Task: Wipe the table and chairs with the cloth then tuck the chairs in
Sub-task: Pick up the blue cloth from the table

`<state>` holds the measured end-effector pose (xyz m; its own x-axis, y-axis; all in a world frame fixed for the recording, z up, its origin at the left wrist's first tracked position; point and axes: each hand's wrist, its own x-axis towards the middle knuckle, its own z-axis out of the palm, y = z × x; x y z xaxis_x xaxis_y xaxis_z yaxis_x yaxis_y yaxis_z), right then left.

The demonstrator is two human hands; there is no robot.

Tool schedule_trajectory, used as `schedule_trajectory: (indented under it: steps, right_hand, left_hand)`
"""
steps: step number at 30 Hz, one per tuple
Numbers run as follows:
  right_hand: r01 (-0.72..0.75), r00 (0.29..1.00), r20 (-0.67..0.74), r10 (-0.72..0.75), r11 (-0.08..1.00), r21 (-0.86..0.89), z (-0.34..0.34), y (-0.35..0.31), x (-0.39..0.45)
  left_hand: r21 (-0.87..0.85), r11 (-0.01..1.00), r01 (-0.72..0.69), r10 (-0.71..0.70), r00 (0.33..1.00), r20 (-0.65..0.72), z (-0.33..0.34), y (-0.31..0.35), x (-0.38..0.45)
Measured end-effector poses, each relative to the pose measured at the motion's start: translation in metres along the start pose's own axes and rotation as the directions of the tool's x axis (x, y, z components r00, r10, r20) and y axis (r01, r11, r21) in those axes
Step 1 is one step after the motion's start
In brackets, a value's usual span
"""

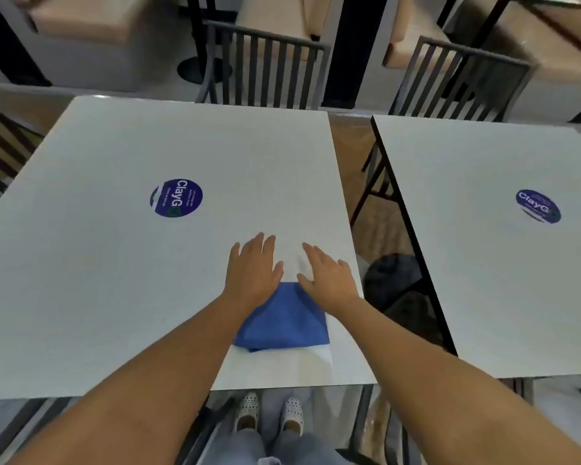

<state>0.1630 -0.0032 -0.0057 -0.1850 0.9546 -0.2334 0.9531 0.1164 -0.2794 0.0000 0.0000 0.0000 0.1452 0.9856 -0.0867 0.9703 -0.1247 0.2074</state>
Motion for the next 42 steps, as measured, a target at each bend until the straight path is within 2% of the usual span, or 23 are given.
schedule_trajectory:
  steps: [3, 6, 10, 13, 15, 18, 24, 31, 36, 42]
  right_hand:
    - [0.094, 0.995, 0.023, -0.093, 0.995, -0.033, 0.017, 0.0, -0.012]
    - [0.179, 0.983, 0.055, -0.175, 0.98, -0.08, 0.035, 0.002, -0.022]
    - [0.323, 0.941, 0.14, -0.309, 0.942, -0.093, 0.05, 0.001, -0.029]
    - [0.378, 0.916, 0.196, -0.351, 0.918, -0.121, 0.058, -0.002, -0.029]
    - [0.397, 0.909, 0.195, -0.369, 0.908, -0.133, 0.062, -0.003, -0.028]
    - [0.409, 0.906, 0.189, -0.379, 0.899, -0.155, 0.067, -0.004, -0.028]
    - [0.473, 0.88, 0.144, -0.453, 0.862, -0.18, 0.08, -0.006, -0.024]
    - [0.46, 0.881, -0.004, -0.473, 0.858, -0.227, 0.093, -0.009, -0.024]
    - [0.429, 0.879, -0.094, -0.468, 0.861, -0.275, 0.099, -0.014, -0.026]
    - [0.366, 0.912, -0.1, -0.397, 0.9, -0.238, 0.099, -0.042, -0.027]
  left_hand:
    - [-0.06, 0.997, 0.057, -0.06, 0.997, -0.048, 0.009, -0.018, -0.024]
    - [-0.12, 0.992, 0.05, -0.061, 0.994, -0.093, 0.024, -0.039, -0.055]
    - [-0.096, 0.994, 0.055, -0.065, 0.992, -0.111, 0.046, -0.061, -0.105]
    - [-0.188, 0.96, 0.209, -0.233, 0.966, -0.116, 0.064, -0.064, -0.146]
    - [-0.252, 0.903, 0.347, -0.375, 0.925, -0.069, 0.074, -0.06, -0.168]
    - [-0.219, 0.862, 0.458, -0.464, 0.885, 0.025, 0.083, -0.053, -0.185]
    - [-0.146, 0.905, 0.399, -0.4, 0.916, 0.031, 0.098, -0.047, -0.191]
    - [-0.003, 0.984, 0.179, -0.179, 0.984, -0.007, 0.11, -0.07, -0.192]
    - [-0.017, 0.982, 0.188, -0.188, 0.981, -0.042, 0.114, -0.07, -0.189]
    - [-0.078, 0.978, 0.195, -0.201, 0.977, -0.075, 0.11, -0.068, -0.192]
